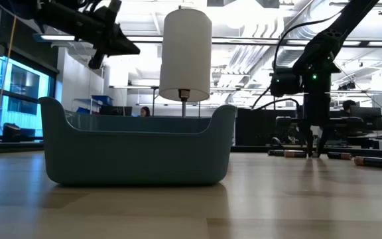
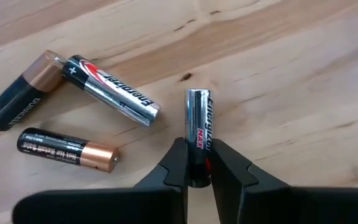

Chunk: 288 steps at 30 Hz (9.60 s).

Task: Sort batteries
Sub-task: Put the silver battery into the blue bin

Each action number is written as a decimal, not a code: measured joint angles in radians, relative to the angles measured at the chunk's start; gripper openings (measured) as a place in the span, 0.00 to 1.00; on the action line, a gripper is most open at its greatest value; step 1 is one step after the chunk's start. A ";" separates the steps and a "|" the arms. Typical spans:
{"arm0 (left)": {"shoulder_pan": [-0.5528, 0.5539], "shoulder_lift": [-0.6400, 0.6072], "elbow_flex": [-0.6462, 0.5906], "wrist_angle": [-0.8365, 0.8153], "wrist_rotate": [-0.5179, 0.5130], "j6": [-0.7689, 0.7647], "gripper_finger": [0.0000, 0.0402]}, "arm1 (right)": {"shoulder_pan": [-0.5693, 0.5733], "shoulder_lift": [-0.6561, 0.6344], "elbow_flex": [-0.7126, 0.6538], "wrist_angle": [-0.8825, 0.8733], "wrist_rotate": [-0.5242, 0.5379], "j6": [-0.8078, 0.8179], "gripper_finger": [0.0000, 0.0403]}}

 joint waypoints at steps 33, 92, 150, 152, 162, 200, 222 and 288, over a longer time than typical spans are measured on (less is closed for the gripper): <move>0.049 0.037 0.000 0.098 0.064 -0.032 0.00 | 0.835 0.076 0.168 0.856 -0.582 -0.231 0.08; 0.048 0.037 0.000 0.012 0.103 -0.014 0.00 | 0.714 0.618 0.854 0.189 -0.139 -1.065 0.48; 0.048 0.037 0.000 -0.060 0.109 0.017 0.00 | 0.715 0.736 1.001 -0.018 -0.136 -1.138 0.25; 0.048 0.037 0.000 -0.058 0.109 0.004 0.00 | 0.717 0.736 1.001 -0.019 -0.147 -1.135 0.14; 0.048 0.037 0.000 -0.022 0.109 -0.001 0.00 | 0.718 0.734 1.201 -0.140 -0.198 -1.061 0.08; -0.295 0.074 0.000 0.047 -0.148 -0.207 0.00 | 0.984 0.677 1.275 -0.537 -0.334 -1.263 0.48; -0.307 0.362 0.128 0.169 0.181 0.071 0.00 | 1.064 -0.104 0.241 -0.408 -0.223 -0.020 0.45; -0.329 0.322 0.127 0.029 0.182 0.059 0.00 | 0.988 0.357 0.571 0.451 -0.353 -0.654 0.10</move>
